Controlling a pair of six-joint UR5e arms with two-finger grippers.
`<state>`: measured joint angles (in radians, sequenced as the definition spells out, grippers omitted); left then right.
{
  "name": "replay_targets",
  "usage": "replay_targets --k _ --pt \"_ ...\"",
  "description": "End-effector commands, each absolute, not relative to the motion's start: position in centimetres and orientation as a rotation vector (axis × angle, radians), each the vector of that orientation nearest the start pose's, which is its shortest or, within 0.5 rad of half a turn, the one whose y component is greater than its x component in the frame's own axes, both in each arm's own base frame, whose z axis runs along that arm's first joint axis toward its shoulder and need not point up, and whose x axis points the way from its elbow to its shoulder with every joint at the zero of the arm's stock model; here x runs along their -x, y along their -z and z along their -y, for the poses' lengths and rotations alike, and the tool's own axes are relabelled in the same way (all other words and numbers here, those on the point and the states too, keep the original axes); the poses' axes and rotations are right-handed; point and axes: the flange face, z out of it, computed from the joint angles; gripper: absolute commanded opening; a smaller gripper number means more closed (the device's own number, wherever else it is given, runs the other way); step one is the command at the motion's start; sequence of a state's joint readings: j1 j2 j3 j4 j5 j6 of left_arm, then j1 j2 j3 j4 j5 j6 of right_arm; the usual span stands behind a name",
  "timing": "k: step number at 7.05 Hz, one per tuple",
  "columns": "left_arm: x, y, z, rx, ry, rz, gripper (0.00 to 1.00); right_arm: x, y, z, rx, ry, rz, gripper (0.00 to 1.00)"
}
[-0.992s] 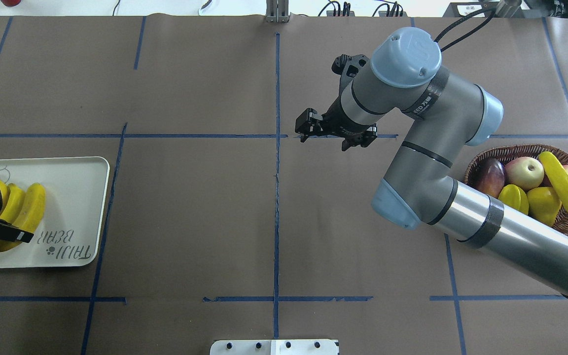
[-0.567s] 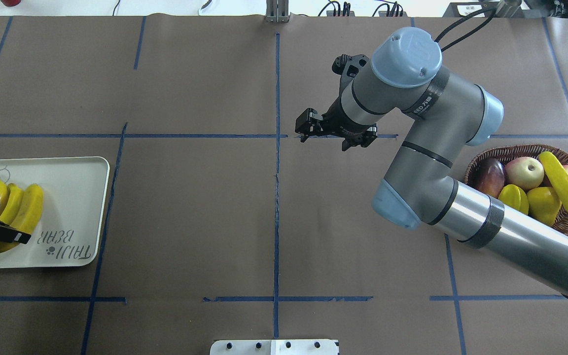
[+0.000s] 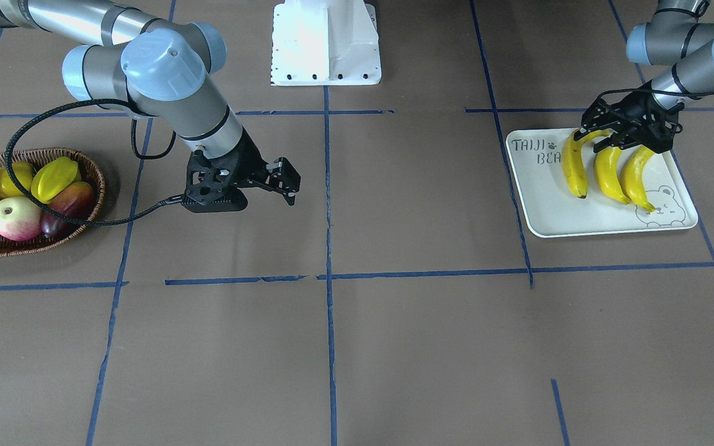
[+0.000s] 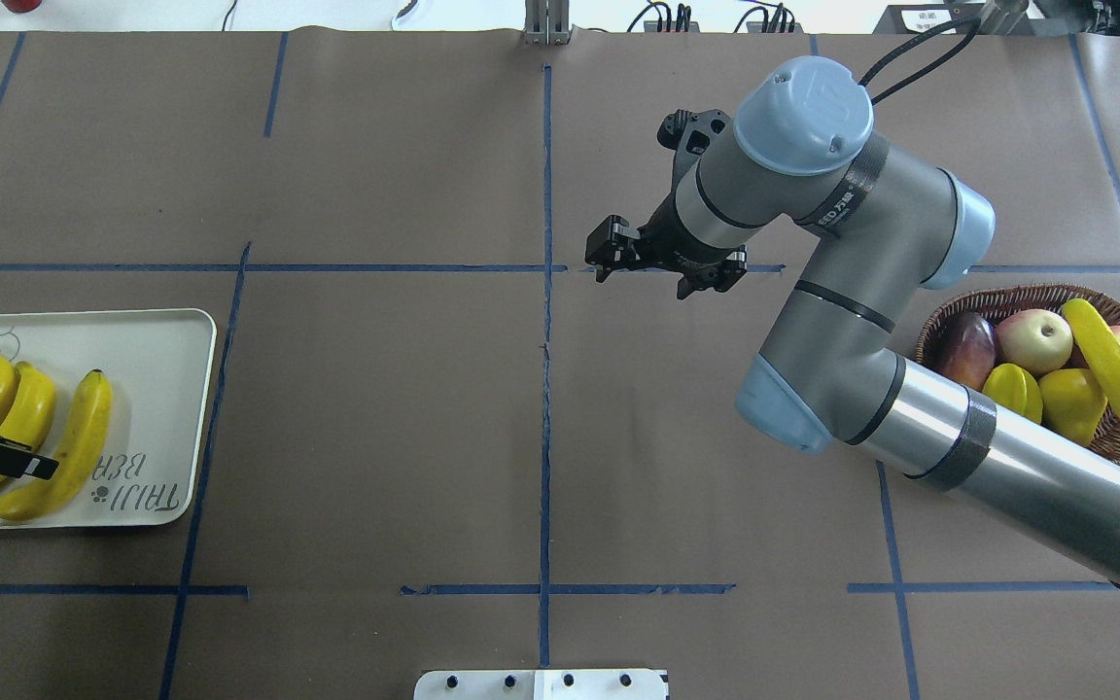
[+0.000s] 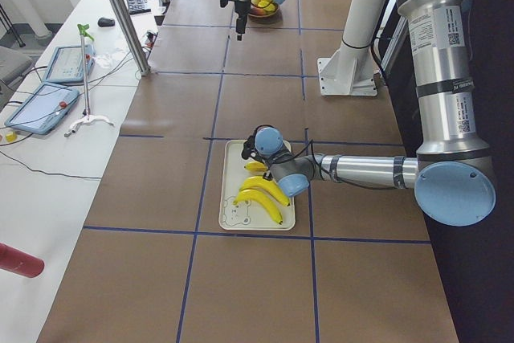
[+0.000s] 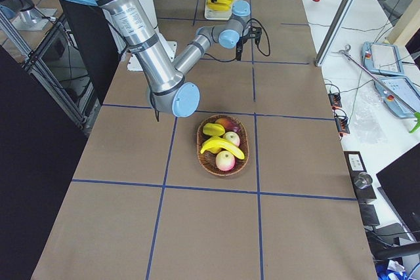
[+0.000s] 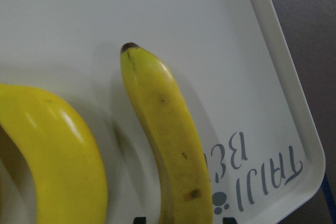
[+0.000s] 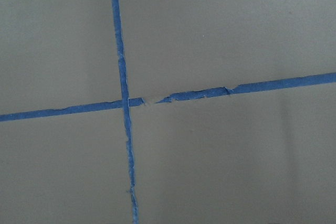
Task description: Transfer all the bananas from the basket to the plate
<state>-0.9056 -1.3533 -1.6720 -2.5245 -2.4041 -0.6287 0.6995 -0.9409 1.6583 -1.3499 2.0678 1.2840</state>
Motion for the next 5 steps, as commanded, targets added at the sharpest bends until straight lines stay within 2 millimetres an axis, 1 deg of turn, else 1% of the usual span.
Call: replay_targets --k 1,2,3,4,5 --pt "-19.6 -57.9 37.6 -0.209 -0.360 -1.108 1.00 46.1 -21.7 50.0 -0.032 -0.141 1.029 1.00" --pt "-19.0 -57.1 38.2 -0.226 -0.346 -1.110 1.00 45.9 -21.4 49.8 -0.034 -0.139 1.034 1.00" --pt "-19.1 -57.0 38.7 -0.223 -0.335 -1.102 1.00 45.1 -21.3 50.5 -0.037 -0.152 1.031 1.00" --pt "-19.4 -56.6 39.3 -0.216 -0.329 -1.094 1.00 43.6 -21.8 51.7 -0.039 -0.173 1.022 1.00" --pt "-19.4 -56.7 39.6 -0.229 -0.312 -1.067 1.00 41.8 -22.1 52.7 -0.042 -0.146 0.953 1.00"
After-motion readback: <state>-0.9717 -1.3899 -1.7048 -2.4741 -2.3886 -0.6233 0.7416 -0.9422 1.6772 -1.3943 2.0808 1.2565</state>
